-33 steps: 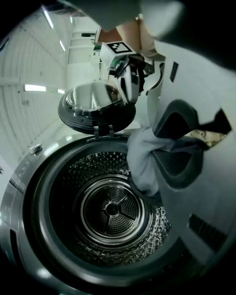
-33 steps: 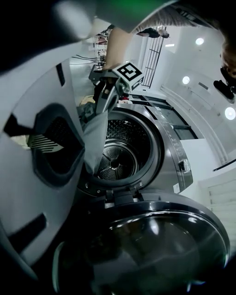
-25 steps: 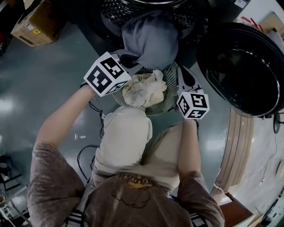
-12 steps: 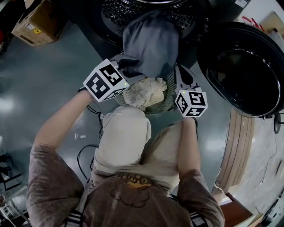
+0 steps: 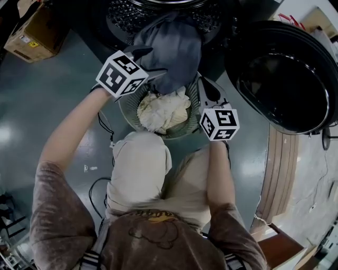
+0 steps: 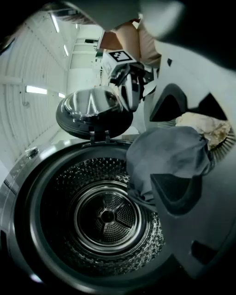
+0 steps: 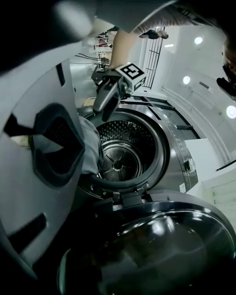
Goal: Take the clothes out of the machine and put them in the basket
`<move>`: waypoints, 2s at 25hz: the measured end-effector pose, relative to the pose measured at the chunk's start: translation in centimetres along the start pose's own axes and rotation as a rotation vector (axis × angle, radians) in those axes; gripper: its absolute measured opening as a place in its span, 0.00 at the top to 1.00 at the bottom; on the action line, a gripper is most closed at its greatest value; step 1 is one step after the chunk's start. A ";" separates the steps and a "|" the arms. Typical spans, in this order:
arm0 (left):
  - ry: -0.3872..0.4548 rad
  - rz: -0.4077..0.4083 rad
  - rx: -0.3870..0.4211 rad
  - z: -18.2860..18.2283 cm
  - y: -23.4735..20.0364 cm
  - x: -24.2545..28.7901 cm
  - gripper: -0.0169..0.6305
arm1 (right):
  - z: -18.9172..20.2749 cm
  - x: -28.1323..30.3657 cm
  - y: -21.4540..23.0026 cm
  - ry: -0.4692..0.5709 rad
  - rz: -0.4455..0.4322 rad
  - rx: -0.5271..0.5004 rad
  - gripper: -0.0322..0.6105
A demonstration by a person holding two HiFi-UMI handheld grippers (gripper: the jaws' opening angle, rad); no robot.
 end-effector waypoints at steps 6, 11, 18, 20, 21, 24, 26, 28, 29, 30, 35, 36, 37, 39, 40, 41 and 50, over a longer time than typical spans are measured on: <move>0.005 -0.082 0.001 -0.4 -4.5 4.6 0.38 | 0.2 -0.1 0.1 -0.020 0.013 -0.005 0.95; 0.006 -0.173 -0.048 -0.7 -8.8 8.0 0.31 | 0.0 -0.2 0.1 -0.019 0.019 -0.015 0.95; -0.079 -0.193 -0.147 1.0 -11.5 11.0 0.26 | 0.1 -0.4 0.4 -0.028 0.038 -0.021 0.95; -0.081 -0.185 -0.177 1.4 -11.6 11.5 0.26 | 0.2 -0.4 0.5 -0.029 0.043 -0.020 0.95; -0.078 -0.182 -0.188 1.6 -11.7 11.7 0.26 | 0.2 -0.4 0.6 -0.028 0.044 -0.019 0.95; -0.078 -0.165 -0.206 1.7 -11.7 11.8 0.27 | 0.3 -0.1 0.5 -0.034 0.040 -0.023 0.95; -0.081 -0.137 -0.218 1.8 -11.5 11.8 0.37 | 0.5 0.0 0.5 -0.041 0.038 -0.025 0.95; -0.075 -0.122 -0.212 1.8 -11.2 11.9 0.43 | 0.6 0.1 0.6 -0.043 0.040 -0.022 0.95; -0.071 -0.121 -0.202 1.7 -11.1 11.9 0.47 | 0.6 0.1 0.6 -0.042 0.041 -0.020 0.95; -0.069 -0.122 -0.189 1.6 -11.0 11.9 0.52 | 0.6 0.2 0.6 -0.042 0.042 -0.020 0.95; -0.067 -0.133 -0.150 1.1 -9.6 11.9 0.76 | 0.6 0.3 0.4 -0.045 0.039 -0.027 0.95; -0.069 -0.130 -0.152 1.1 -9.4 11.8 0.79 | 0.7 0.3 0.4 -0.045 0.040 -0.026 0.95; -0.072 -0.122 -0.155 1.0 -9.2 11.6 0.80 | 0.7 0.2 0.4 -0.046 0.041 -0.026 0.95; -0.070 -0.094 -0.159 0.7 -8.7 11.0 0.82 | 0.7 0.1 0.5 -0.044 0.043 -0.026 0.95; -0.063 -0.078 -0.161 0.5 -8.4 10.6 0.82 | 0.6 0.0 0.5 -0.044 0.044 -0.027 0.95; -0.053 -0.065 -0.166 0.4 -7.9 10.1 0.82 | 0.7 0.0 0.5 -0.045 0.044 -0.028 0.95; -0.039 0.011 -0.158 0.8 -2.7 4.7 0.82 | 0.5 -0.6 0.6 -0.032 0.045 -0.029 0.95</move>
Point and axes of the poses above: the fingertips, and each gripper's own axes: x forward along the fingers, y to its right, z out of its underside, the point moved 10 cm from there along -x, backward along the fingers, and after that the axes turned 4 degrees about y, right-handed, at the moved point
